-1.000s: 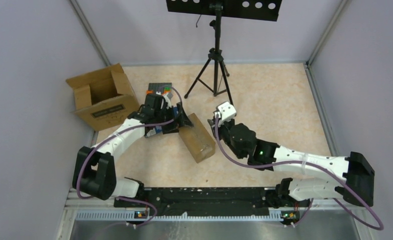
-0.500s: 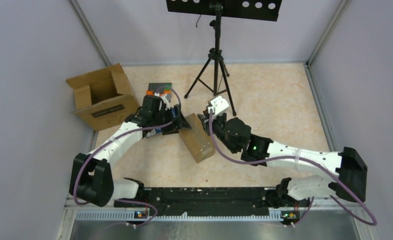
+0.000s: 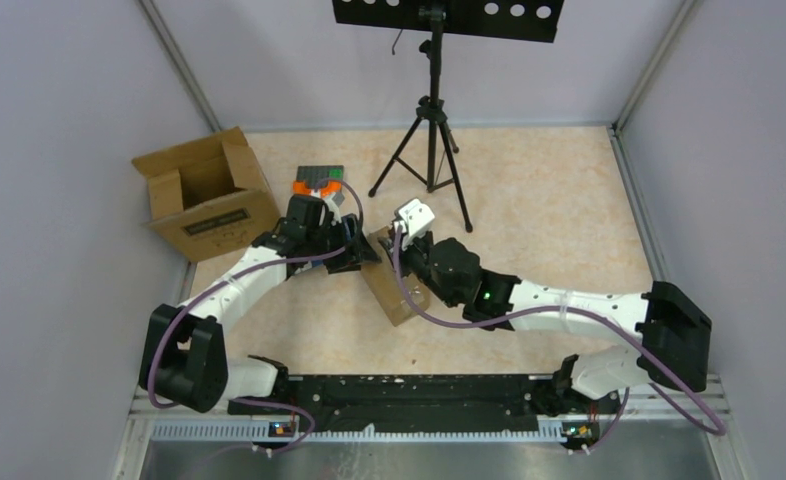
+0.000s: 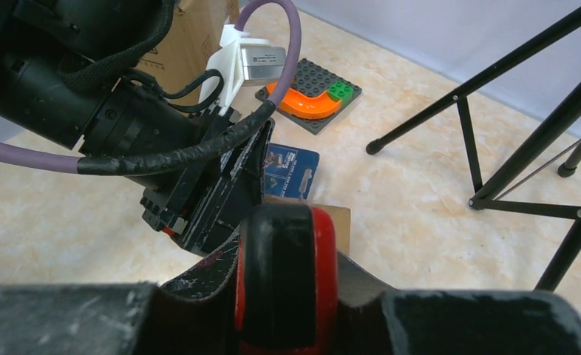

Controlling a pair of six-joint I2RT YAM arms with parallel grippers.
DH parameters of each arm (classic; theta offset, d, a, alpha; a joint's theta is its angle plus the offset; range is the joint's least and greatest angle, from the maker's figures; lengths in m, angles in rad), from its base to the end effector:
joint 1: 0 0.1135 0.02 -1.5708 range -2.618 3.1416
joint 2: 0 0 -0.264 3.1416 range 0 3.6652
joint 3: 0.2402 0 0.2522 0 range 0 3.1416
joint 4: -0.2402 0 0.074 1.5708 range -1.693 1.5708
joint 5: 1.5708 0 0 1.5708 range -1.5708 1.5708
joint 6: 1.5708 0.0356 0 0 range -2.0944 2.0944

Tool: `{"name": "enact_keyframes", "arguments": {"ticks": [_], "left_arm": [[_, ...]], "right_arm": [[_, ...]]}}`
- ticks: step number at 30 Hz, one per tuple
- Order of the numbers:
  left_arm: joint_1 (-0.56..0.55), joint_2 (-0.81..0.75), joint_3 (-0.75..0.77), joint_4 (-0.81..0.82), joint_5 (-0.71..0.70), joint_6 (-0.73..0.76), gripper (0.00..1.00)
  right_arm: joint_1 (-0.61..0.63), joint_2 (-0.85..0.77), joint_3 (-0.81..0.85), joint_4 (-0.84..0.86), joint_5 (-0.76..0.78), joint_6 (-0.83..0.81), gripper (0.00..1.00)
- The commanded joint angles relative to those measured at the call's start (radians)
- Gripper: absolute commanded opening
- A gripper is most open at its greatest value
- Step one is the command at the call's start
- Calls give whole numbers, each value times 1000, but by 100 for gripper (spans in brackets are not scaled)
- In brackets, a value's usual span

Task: Unpack the express box
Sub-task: Cut the express box at the center of the board.

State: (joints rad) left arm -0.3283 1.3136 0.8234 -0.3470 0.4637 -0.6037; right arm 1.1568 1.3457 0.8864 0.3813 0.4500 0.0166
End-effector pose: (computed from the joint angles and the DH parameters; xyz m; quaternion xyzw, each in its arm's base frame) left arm 0.2486 -0.1015 0.2278 -0.0431 0.9112 -0.3485 0.2154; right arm 0.1401 0.2803 0.3078 -0.2587 0.6842 0.2300 0.6419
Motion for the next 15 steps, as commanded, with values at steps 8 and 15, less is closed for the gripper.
{"name": "enact_keyframes", "arguments": {"ticks": [8,15], "left_arm": [[2,8,-27,-3,-42,9,64],[2,4,-26,-3,-46,0,64]], "right_arm": [[30,32,42,95,-8,-41,0],[40,11,15,72,23,-36,0]]}}
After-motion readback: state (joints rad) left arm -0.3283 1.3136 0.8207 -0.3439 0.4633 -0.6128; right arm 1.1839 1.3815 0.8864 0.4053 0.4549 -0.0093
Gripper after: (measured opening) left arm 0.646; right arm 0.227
